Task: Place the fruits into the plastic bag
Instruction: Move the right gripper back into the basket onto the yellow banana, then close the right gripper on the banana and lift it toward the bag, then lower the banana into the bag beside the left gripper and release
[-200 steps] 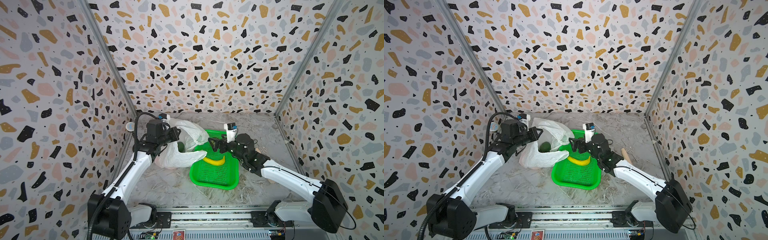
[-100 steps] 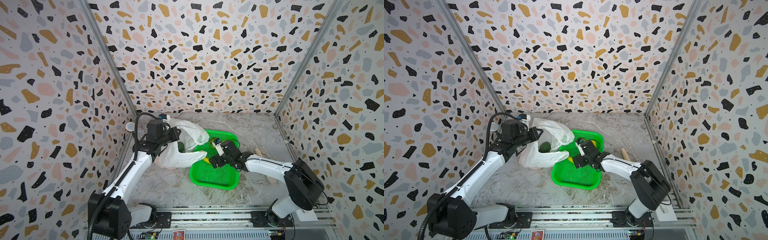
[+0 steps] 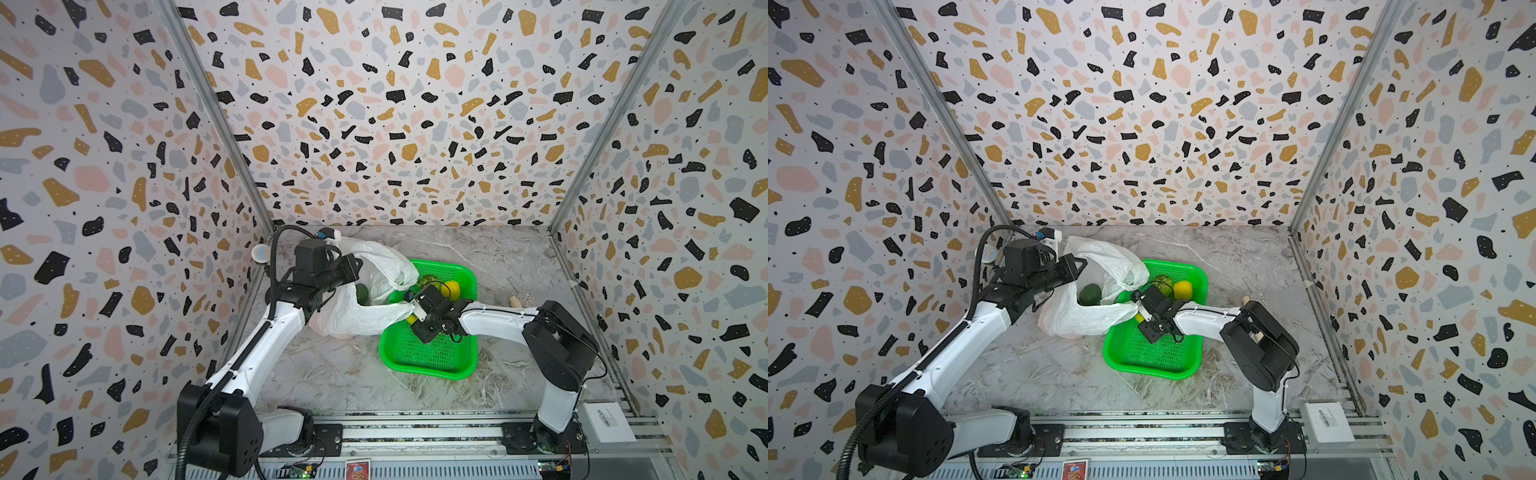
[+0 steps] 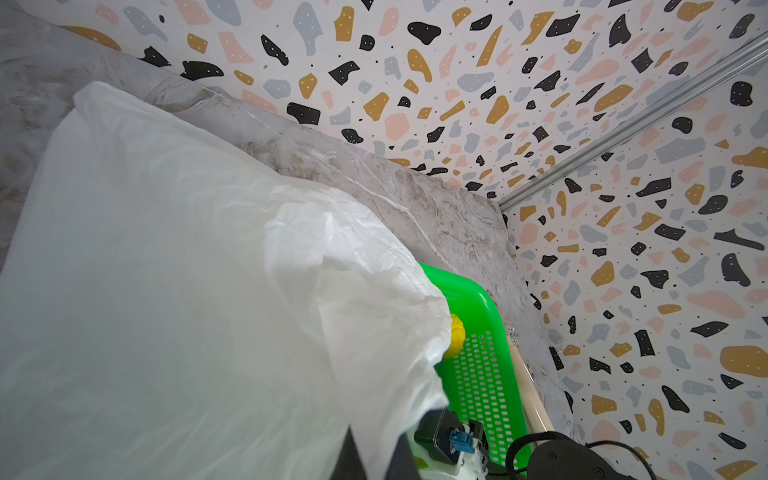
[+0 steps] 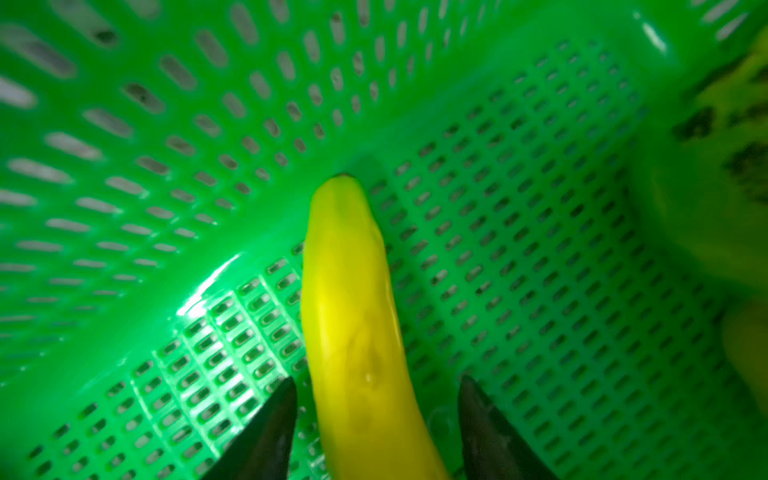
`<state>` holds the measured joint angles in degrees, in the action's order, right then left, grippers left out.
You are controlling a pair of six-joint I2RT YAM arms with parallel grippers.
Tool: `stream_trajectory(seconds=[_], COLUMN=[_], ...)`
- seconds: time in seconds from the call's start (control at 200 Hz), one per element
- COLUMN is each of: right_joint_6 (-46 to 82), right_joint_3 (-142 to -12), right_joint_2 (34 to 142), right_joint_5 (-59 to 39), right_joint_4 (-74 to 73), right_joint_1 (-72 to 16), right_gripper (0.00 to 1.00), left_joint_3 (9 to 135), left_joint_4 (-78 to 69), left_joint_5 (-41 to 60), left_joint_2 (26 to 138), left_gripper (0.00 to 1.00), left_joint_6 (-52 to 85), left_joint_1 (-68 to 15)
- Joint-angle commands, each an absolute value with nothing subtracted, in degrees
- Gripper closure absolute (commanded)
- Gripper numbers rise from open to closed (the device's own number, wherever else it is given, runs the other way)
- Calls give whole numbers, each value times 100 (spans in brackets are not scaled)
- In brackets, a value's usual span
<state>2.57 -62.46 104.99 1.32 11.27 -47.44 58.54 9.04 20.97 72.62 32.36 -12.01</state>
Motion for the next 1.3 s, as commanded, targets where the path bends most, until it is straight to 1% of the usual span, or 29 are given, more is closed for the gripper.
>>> stream_trajectory(seconds=[0.0,0.125,0.16,0.335,0.43,0.556,0.701,0.891,0.951,1.041,1.126,1.226,1.296], right_joint_6=[401,599,706,1379,1486,1373,1428,1693,1622,1349,1430,1910,2543], right_joint_3=[-6223,-6148,-6082,-5542,-5319,-5527,-6271,-6977,-7195,-7411,-7436,-7640,-7979], right_joint_2=[10478,10171,9986,8720,8045,7777,8225,9154,9447,9758,9960,10295,10707], right_joint_5=[-85,60,110,72,53,-320,-1454,-3495,-4101,-4496,-4709,-4833,-4981], right_joint_4=[1197,1000,911,182,-352,-698,-765,-1283,-1150,-699,-752,-1144,-1542], right_joint_1=[-4789,-4702,-4634,-4019,-3836,-3831,-3888,-4150,-4299,-4551,-4632,-4526,-4375], right_gripper=[53,93,100,100,100,99,97,97,97,97,97,97,96], left_joint_3=[5944,5919,5914,5884,5850,5853,5860,5870,5878,5884,5878,5876,5879], left_joint_4=[852,850,844,836,810,761,649,605,630,647,635,594,567], left_joint_5=[2215,2219,2220,2230,2263,2315,2411,2422,2361,2278,2307,2459,2542], left_joint_2=[7330,7313,7305,7294,7286,7301,7328,7306,7285,7252,7221,7173,7122], left_gripper=[100,100,100,100,100,100,100,100,100,100,100,100,100], left_joint_6=[3173,3164,3173,3173,3186,3214,3312,3366,3334,3284,3244,3169,3130], left_joint_1=[-1205,-1207,-1213,-1210,-1213,-1213,-1213,-1213,-1213,-1212,-1209,-1217,-1222])
